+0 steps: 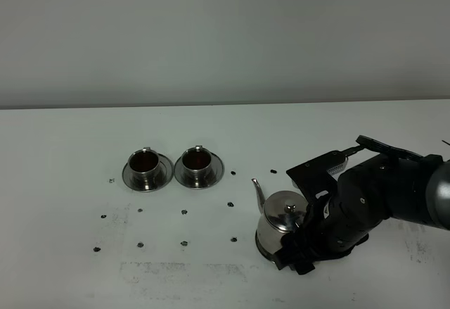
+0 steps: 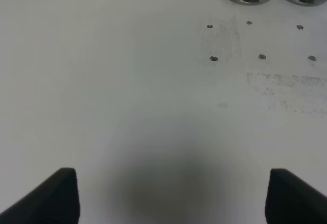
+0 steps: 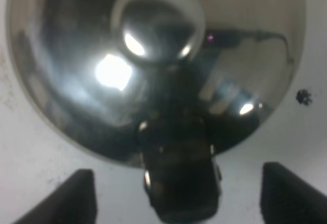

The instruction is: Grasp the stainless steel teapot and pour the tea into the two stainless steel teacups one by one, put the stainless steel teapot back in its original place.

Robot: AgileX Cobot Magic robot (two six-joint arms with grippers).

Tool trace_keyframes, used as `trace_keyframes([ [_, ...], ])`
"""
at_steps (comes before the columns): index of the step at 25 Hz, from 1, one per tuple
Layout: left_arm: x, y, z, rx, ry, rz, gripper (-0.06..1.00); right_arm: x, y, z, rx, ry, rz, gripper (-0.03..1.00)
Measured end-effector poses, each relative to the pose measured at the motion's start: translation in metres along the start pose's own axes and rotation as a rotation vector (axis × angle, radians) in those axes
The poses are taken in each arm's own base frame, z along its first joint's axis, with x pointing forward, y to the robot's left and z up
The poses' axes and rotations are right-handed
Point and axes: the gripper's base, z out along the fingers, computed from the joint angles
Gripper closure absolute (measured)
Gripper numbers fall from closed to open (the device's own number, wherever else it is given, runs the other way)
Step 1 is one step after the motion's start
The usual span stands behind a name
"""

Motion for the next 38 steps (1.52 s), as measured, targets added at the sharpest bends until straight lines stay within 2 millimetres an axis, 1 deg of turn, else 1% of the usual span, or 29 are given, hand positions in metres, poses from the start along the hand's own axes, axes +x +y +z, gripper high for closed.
trace_keyframes([
  [2, 0.000, 0.000, 0.000, 0.000, 0.000, 0.000, 0.22, 0.000, -0.001, -0.006, 0.007, -0.002, -0.009, 0.29],
  [4, 0.000, 0.000, 0.000, 0.000, 0.000, 0.000, 0.22, 0.001, -0.002, -0.016, 0.019, -0.008, -0.024, 0.28],
  [7, 0.000, 0.000, 0.000, 0.000, 0.000, 0.000, 0.22, 0.004, -0.004, -0.039, 0.040, -0.013, -0.047, 0.30],
  [11, 0.000, 0.000, 0.000, 0.000, 0.000, 0.000, 0.22, 0.011, -0.008, -0.091, 0.062, -0.090, -0.057, 0.35],
  [14, 0.000, 0.000, 0.000, 0.000, 0.000, 0.000, 0.22, 0.021, -0.011, -0.137, 0.063, -0.202, -0.051, 0.42],
  [17, 0.000, 0.000, 0.000, 0.000, 0.000, 0.000, 0.22, 0.040, -0.013, -0.185, 0.062, -0.311, -0.044, 0.49],
  [19, 0.000, 0.000, 0.000, 0.000, 0.000, 0.000, 0.22, 0.054, -0.015, -0.209, 0.061, -0.365, -0.039, 0.53],
  [21, 0.000, 0.000, 0.000, 0.000, 0.000, 0.000, 0.22, 0.066, -0.015, -0.229, 0.050, -0.430, -0.032, 0.58],
  [24, 0.000, 0.000, 0.000, 0.000, 0.000, 0.000, 0.22, 0.078, -0.014, -0.247, 0.019, -0.496, -0.017, 0.64],
  [28, 0.000, 0.000, 0.000, 0.000, 0.000, 0.000, 0.22, 0.089, -0.014, -0.261, -0.004, -0.546, -0.004, 0.72],
  [32, 0.000, 0.000, 0.000, 0.000, 0.000, 0.000, 0.22, 0.107, -0.024, -0.272, -0.002, -0.535, 0.074, 0.77],
  [34, 0.000, 0.000, 0.000, 0.000, 0.000, 0.000, 0.22, 0.122, -0.031, -0.275, 0.007, -0.505, 0.125, 0.79],
  [38, 0.000, 0.000, 0.000, 0.000, 0.000, 0.000, 0.22, 0.156, -0.038, -0.272, 0.019, -0.459, 0.225, 0.80],
])
